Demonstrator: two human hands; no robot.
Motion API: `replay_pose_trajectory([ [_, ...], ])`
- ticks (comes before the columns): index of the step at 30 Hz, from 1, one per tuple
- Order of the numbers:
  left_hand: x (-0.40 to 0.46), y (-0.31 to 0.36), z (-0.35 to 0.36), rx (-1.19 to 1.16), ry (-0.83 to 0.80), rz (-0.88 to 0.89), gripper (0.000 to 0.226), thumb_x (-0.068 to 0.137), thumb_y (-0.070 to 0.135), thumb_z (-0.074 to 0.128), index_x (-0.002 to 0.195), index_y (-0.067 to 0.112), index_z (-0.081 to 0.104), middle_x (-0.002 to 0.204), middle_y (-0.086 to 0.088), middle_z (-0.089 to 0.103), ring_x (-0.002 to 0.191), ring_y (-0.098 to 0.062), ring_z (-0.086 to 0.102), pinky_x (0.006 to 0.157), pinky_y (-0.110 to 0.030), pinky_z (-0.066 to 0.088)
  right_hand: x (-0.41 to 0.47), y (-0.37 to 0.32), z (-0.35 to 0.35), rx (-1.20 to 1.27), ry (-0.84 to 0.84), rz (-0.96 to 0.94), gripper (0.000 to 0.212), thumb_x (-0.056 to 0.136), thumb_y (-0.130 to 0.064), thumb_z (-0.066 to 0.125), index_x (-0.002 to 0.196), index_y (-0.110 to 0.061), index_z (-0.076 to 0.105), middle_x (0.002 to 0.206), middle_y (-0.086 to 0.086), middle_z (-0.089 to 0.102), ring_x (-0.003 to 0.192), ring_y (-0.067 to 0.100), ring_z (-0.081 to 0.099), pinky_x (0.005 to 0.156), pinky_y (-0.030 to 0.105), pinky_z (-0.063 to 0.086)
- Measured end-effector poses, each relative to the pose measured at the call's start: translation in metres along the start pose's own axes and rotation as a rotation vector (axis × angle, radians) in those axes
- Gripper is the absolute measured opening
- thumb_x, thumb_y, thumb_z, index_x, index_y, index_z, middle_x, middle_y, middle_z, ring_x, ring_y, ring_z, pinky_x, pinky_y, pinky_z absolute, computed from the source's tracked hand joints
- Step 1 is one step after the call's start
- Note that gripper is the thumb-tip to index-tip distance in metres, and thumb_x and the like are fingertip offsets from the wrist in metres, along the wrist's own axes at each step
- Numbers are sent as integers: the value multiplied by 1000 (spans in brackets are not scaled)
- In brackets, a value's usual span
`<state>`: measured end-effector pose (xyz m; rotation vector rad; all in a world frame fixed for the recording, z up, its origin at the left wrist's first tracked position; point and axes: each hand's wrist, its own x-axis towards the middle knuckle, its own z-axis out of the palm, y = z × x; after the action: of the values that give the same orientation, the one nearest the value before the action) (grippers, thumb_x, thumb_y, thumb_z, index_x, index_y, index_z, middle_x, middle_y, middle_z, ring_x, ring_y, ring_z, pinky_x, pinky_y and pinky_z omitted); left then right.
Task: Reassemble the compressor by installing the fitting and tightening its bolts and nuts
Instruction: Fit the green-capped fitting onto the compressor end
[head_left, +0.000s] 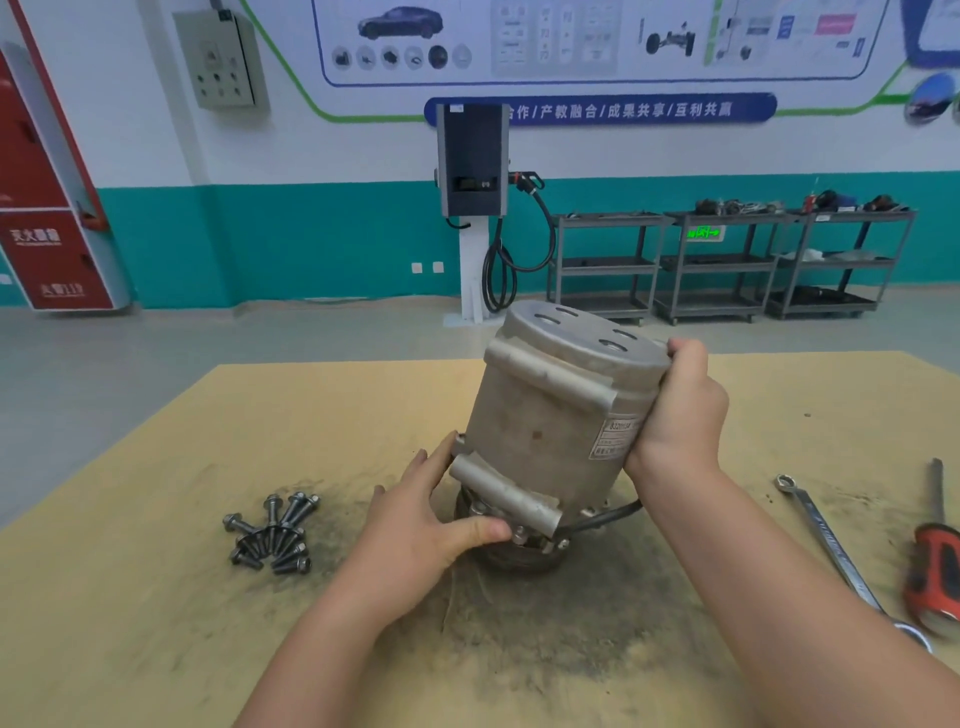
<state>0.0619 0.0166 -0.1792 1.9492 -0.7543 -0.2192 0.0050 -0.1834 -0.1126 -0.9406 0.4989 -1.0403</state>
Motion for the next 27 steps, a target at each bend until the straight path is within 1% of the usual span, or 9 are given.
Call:
replay_pose_trajectory([
  [2, 1, -2, 0, -17, 15, 33, 91, 54, 62, 77, 132, 70, 32, 144, 28, 44, 143, -4, 29, 115, -27, 30, -1, -1, 1, 3, 15, -12, 26, 86, -25, 49, 61, -21, 46, 59, -2, 49, 61, 16, 47, 46, 23, 34],
  [4, 1, 1, -1, -55, -3, 42, 78, 56, 52, 82, 115, 78, 38, 121, 45, 52, 121, 22, 41, 94, -3, 36, -2, -3, 3, 8, 32, -21, 24, 86, -23, 48, 63, -22, 43, 61, -1, 46, 62, 16, 44, 48, 25, 33],
  [8, -1, 9, 9, -93, -7, -18, 104, 43, 56, 92, 124, 40, 29, 126, 29, 49, 112, 23, 45, 87, -5, 40, -3, -12, 6, -20, 111, -37, 27, 84, -24, 46, 61, -24, 33, 58, -3, 37, 58, 16, 37, 54, 32, 28],
  [11, -11, 17, 28, 3, 150, -38, 89, 45, 57, 90, 97, 46, 19, 115, 24, 47, 111, -1, 52, 88, -22, 46, -6, -20, 8, -16, 158, -50, 35, 85, -24, 46, 53, -22, 30, 49, -8, 35, 52, 12, 34, 53, 31, 28],
  [14, -20, 27, 44, 17, 255, -39, 87, 43, 62, 86, 93, 44, 16, 122, 13, 50, 118, -21, 51, 98, -43, 44, -12, -25, 14, -38, 158, -54, 39, 87, -25, 45, 50, -23, 32, 43, -13, 35, 54, 14, 34, 55, 33, 28],
  [17, -20, 27, 48, 15, 285, -37, 99, 46, 60, 87, 112, 42, 14, 127, 15, 47, 125, -21, 48, 105, -43, 39, -14, -26, 17, -81, 148, -9, 35, 89, -26, 43, 58, -22, 27, 45, -11, 31, 55, 14, 30, 56, 33, 26],
  [21, -14, 25, 45, -93, 239, -86, 123, 39, 69, 80, 139, 34, 18, 137, 15, 47, 131, -21, 43, 108, -45, 38, -10, -37, 14, -135, 90, 207, 22, 91, -30, 46, 73, -18, 43, 77, 0, 48, 71, 16, 44, 63, 36, 39],
  [25, -12, 22, 42, -103, 272, -118, 90, 50, 68, 80, 120, 33, 33, 122, 16, 55, 120, -16, 51, 95, -37, 45, -6, -54, 14, -86, -38, 429, 9, 90, -25, 55, 90, -16, 53, 96, 6, 61, 83, 19, 58, 57, 32, 51],
  [27, -15, 23, 46, -32, 297, -140, 86, 51, 73, 74, 115, 32, 35, 117, 17, 54, 116, -15, 53, 86, -32, 46, -7, -59, 15, -107, -100, 436, 5, 93, -16, 54, 96, -13, 56, 102, 10, 61, 83, 22, 58, 46, 28, 51],
])
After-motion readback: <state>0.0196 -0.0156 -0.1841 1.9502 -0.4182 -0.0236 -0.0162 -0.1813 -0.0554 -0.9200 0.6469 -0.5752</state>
